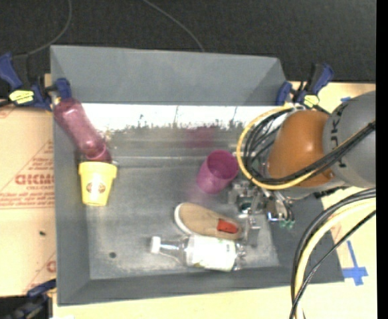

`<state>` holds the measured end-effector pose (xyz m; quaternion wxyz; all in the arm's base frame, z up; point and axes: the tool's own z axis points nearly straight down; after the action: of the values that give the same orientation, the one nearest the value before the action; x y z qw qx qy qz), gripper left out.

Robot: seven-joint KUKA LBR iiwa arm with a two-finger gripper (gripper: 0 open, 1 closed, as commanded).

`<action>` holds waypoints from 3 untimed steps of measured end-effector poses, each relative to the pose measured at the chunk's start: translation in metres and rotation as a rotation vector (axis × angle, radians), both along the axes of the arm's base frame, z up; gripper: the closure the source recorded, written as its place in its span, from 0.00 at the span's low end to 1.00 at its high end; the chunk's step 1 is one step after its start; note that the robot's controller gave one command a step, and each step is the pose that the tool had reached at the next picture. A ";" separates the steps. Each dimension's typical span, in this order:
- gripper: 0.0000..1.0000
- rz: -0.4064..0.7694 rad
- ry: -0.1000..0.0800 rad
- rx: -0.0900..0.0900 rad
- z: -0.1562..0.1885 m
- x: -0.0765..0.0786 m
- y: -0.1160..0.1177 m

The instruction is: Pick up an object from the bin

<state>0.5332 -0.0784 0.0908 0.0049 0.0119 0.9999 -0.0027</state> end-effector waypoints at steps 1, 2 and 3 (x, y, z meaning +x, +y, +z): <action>0.00 -0.163 0.006 0.005 -0.019 -0.013 0.012; 0.00 -0.082 -0.001 -0.001 -0.020 -0.015 0.025; 0.00 -0.124 0.003 0.003 -0.020 -0.018 0.026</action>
Offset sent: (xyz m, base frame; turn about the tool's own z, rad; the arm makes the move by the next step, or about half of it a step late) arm -0.0164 0.0266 -0.0208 0.0816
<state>0.5148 -0.0524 0.0711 0.0034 0.0740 0.9972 -0.0014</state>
